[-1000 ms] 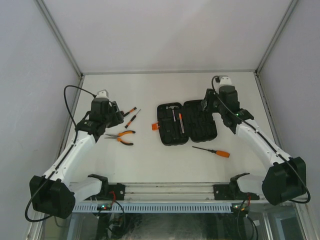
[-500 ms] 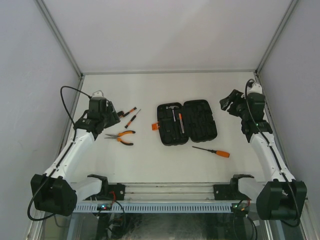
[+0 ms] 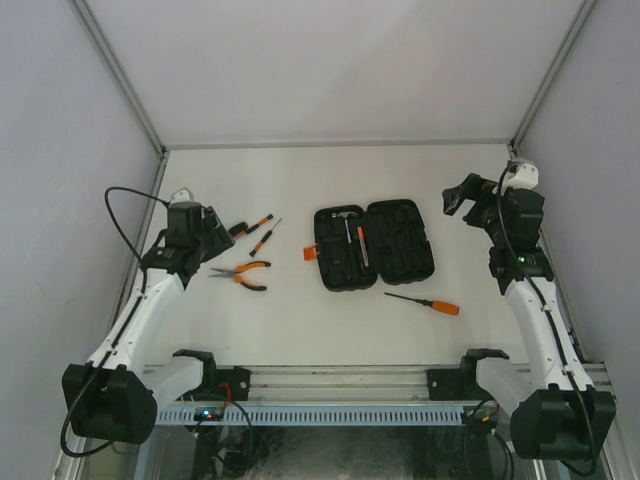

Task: Sort the tools into containers
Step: Pick up the pliers at the center of the board.

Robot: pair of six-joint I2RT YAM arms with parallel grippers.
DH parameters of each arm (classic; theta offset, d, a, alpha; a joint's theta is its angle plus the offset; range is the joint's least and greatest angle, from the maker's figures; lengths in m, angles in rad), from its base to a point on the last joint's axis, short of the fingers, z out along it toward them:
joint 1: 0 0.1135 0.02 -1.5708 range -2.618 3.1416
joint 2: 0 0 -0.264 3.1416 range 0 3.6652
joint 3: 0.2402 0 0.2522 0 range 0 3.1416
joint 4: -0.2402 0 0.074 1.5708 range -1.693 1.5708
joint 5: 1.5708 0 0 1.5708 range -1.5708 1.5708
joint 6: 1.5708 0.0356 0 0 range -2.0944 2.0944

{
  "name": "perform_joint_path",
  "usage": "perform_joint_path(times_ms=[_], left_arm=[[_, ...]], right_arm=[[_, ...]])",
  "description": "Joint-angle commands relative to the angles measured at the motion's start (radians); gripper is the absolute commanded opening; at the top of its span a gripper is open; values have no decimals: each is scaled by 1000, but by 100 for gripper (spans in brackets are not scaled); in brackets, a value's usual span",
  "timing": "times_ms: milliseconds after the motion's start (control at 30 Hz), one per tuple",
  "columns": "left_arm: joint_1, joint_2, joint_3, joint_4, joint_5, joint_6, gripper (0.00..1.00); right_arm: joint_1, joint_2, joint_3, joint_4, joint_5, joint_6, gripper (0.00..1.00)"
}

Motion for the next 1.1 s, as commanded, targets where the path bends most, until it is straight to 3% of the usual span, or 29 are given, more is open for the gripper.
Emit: perform_joint_path(times_ms=[0,133,400,567,1067], left_arm=[[39,-27,-64,80,54,-79,64],[47,6,-107,94,53,-186,63],[35,57,-175,107,5,-321,61],[-50,99,-170,64,-66,-357,61],[-129,298,-109,22,-151,-440,60]], right_arm=[[3,19,30,120,-56,18,100],[29,58,45,102,-75,22,100],[260,155,96,-13,187,-42,98],[365,207,109,-20,250,-45,94],[417,278,109,-18,242,-26,90]])
